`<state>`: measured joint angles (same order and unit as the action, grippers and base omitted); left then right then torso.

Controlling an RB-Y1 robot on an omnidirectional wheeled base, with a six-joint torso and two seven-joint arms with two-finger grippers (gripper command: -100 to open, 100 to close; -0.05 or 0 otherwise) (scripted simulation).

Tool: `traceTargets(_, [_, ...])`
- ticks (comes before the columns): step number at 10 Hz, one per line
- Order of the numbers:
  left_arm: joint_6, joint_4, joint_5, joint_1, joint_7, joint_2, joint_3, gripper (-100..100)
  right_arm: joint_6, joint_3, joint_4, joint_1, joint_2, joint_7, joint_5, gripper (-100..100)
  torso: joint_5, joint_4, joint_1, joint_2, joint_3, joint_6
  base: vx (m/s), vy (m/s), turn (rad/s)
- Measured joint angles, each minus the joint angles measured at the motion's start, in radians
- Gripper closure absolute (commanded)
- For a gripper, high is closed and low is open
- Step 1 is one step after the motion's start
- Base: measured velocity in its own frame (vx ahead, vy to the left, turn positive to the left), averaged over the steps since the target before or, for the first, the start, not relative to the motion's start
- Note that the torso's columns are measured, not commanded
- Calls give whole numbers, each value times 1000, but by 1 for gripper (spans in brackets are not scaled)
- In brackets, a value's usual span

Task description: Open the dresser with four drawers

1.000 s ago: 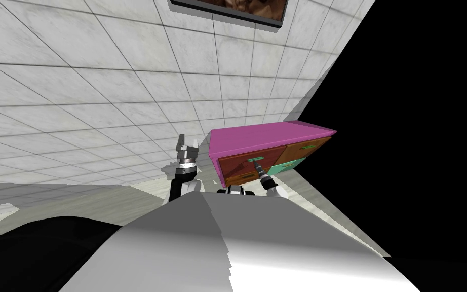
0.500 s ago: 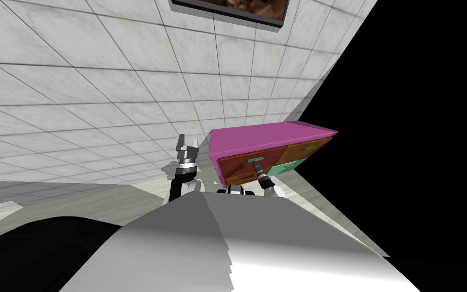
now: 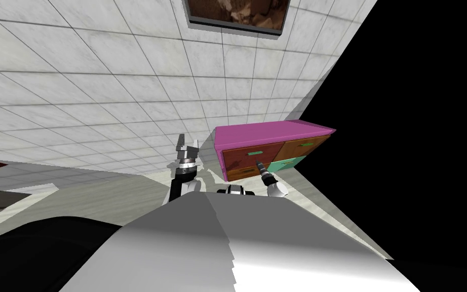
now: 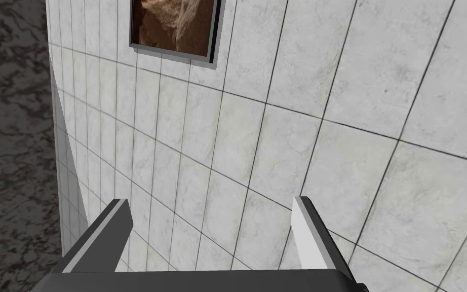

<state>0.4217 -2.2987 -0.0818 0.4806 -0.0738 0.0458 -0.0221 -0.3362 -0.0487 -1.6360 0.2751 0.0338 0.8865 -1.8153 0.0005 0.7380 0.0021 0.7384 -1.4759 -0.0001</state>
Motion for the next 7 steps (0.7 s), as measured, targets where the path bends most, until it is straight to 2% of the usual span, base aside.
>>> traceTargets(1, [0, 0, 0, 0, 0, 0, 0, 0, 8, -6, 6, -14, 17, 19, 2, 100, 0, -1, -1, -3, -2, 0, -75, 4, 7])
traceTargets(2, [0, 0, 0, 0, 0, 0, 0, 0, 10, -7, 6, -15, 19, 24, 2, -100, -1, -2, -2, -8, -5, 0, -8, 7, -21])
traceTargets(5, [0, 0, 0, 1, 0, 0, 0, 0, -21, -12, 25, -17, 76, 21, -30, -100, 0, -1, -1, -4, -3, 0, 60, 23, -51])
traceTargets(7, [0, 0, 0, 1, 0, 0, 0, 0, -57, -17, 41, -16, 99, 20, -66, -100, 0, 0, -1, -1, 0, 0, 89, 38, -62])
